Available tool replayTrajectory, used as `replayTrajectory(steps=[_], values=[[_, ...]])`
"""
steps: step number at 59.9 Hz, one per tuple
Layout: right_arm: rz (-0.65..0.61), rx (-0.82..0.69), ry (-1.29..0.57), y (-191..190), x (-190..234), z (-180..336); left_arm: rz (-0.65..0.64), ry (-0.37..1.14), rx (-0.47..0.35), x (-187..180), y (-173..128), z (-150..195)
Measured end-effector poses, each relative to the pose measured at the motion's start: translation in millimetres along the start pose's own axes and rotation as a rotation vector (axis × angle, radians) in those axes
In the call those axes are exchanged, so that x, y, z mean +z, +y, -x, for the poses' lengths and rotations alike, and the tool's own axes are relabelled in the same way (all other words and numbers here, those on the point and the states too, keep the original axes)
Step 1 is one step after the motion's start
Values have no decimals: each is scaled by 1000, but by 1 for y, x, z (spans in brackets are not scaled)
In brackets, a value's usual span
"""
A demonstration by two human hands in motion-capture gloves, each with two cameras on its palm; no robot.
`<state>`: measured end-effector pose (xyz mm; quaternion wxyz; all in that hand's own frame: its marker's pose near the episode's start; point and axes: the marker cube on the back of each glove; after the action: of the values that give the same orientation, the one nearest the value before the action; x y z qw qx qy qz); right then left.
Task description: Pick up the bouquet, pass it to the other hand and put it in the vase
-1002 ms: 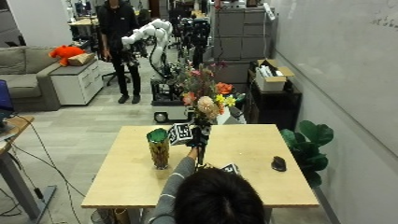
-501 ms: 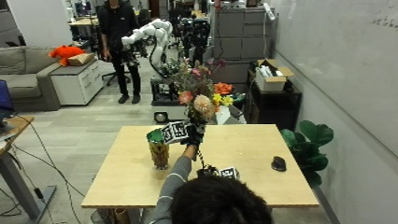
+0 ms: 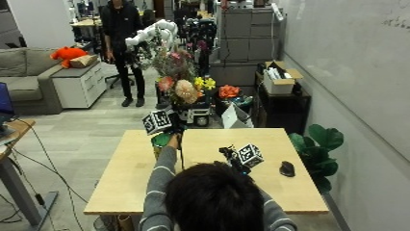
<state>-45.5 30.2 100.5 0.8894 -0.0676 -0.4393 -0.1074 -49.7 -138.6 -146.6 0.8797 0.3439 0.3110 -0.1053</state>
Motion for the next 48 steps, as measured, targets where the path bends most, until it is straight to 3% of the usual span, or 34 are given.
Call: replayTrajectory(steps=[5,9,15,20,23,28,33,37,42,48], values=[[36,125,-99,-9,-10,-5,-11,0,-19,-1,-16,19],[-45,17,-96,-20,-23,-2,-20,6,-44,-14,-23,20],[-119,3,-47,-24,-37,-2,-31,22,-80,-31,-33,21],[-36,209,-92,-17,-47,-8,-35,22,-96,-36,-46,27],[-11,256,-79,-11,-54,-7,-44,17,-90,-41,-54,24],[-145,102,32,-20,-62,-12,-74,10,-58,-45,-72,24],[-234,140,182,-18,-72,-11,-91,6,-49,-45,-88,25],[-220,110,147,-19,-72,-9,-99,11,-49,-42,-98,26],[-112,143,23,-15,-68,-7,-104,13,-45,-36,-106,29],[-222,66,144,-21,-71,-16,-99,-4,-32,-27,-109,43]])
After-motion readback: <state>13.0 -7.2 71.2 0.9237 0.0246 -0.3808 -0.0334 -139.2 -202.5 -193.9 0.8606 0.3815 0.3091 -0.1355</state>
